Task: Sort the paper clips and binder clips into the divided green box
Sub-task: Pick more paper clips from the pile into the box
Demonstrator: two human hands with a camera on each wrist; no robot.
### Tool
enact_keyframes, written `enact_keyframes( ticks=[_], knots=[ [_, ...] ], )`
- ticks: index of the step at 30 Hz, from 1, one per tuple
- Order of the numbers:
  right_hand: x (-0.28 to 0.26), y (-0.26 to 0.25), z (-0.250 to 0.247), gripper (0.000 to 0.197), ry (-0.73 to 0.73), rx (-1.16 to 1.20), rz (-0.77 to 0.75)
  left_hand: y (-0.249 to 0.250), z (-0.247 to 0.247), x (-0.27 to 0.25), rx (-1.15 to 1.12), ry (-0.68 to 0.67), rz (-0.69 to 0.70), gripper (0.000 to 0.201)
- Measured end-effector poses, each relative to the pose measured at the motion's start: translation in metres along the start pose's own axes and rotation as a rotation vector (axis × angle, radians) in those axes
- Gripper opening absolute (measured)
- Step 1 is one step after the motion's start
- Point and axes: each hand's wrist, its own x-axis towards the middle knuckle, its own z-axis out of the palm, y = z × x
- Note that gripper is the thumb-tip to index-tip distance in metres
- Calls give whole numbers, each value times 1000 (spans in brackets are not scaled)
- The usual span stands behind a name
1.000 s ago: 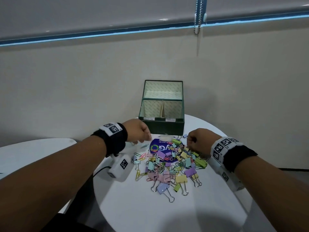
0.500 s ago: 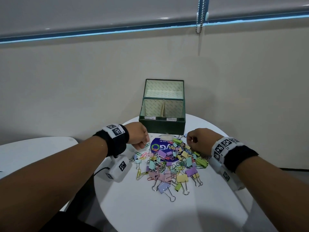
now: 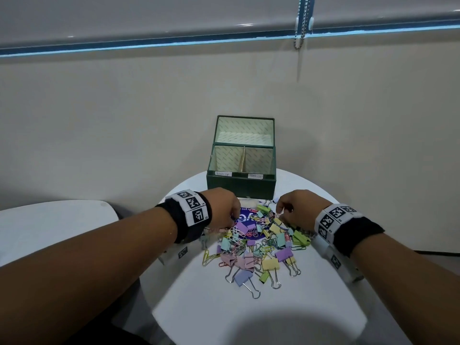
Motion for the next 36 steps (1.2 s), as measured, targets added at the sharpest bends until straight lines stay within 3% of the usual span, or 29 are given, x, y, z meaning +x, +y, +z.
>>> enact_keyframes(
  ticks=[6,10,14,18,21,27,30,36],
  knots=[
    [1,1,2,23,-8,11,-52,1,0,-1,47,-6,39,8],
    [1,0,4,17,-13,19,-45,-11,-6,-5,-102,-24,-12,9],
    [3,2,6,17,22,61,-21,-42,-10,-11,-547,45,-136,13],
    [6,4,8,14,100,60,-6,-62,-7,-22,-1264,48,-222,8],
    [7,7,8,15,154,89,17,-65,-4,-30,-1511,10,-256,8],
    [8,8,0,18,261,200,16,-63,-7,-30,-1511,84,-266,16],
    [9,2,-5,18,296,278,41,-51,-21,-22,-1482,198,-239,16],
    [29,-31,-34,9,501,538,146,-14,-47,18,-1447,463,-224,11]
  ],
)
